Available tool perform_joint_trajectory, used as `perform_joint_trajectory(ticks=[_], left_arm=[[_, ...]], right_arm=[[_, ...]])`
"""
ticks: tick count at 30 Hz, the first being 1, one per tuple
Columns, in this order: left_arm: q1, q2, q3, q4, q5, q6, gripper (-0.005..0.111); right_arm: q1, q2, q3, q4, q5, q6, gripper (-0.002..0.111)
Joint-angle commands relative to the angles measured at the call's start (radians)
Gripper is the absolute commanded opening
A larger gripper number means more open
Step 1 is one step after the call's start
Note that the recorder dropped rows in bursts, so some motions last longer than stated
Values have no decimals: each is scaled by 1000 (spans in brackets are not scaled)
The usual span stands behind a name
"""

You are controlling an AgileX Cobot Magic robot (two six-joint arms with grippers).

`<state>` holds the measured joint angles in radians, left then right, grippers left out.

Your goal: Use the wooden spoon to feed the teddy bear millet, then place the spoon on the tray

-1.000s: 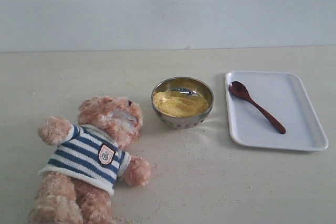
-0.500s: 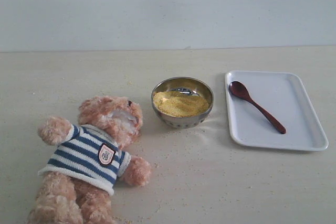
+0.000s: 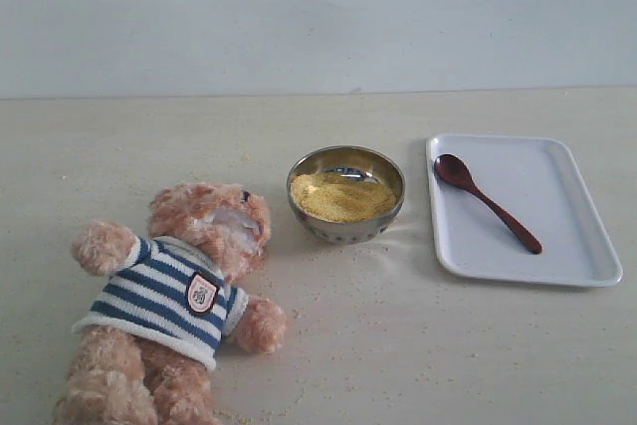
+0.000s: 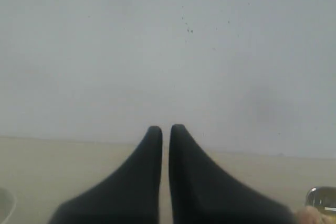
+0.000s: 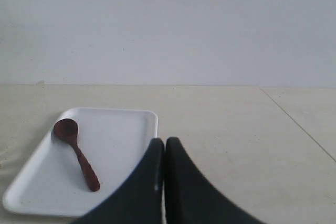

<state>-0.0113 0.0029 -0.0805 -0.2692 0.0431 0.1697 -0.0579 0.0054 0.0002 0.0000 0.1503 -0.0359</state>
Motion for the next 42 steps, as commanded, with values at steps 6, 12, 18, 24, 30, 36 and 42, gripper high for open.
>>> perform_joint_trajectory(ticks=[6, 12, 18, 24, 30, 36, 42], left_arm=[[-24, -3, 50, 134, -119, -170, 5], [-24, -3, 81, 257, -149, -207, 5], [-24, -3, 81, 400, -157, -383, 5], [-22, -3, 81, 400, -157, -372, 5], [-22, -3, 81, 400, -124, -372, 5], [-22, -3, 81, 346, -102, -179, 5], [-22, -3, 81, 281, -102, -60, 5]], right_arm=[[-2, -5, 0, -8, -9, 1, 0], [-2, -5, 0, -8, -9, 1, 0], [-2, -5, 0, -8, -9, 1, 0], [-2, -5, 0, -8, -9, 1, 0], [-2, -5, 0, -8, -9, 1, 0], [-2, -5, 0, -8, -9, 1, 0], [-2, -5, 0, -8, -9, 1, 0]])
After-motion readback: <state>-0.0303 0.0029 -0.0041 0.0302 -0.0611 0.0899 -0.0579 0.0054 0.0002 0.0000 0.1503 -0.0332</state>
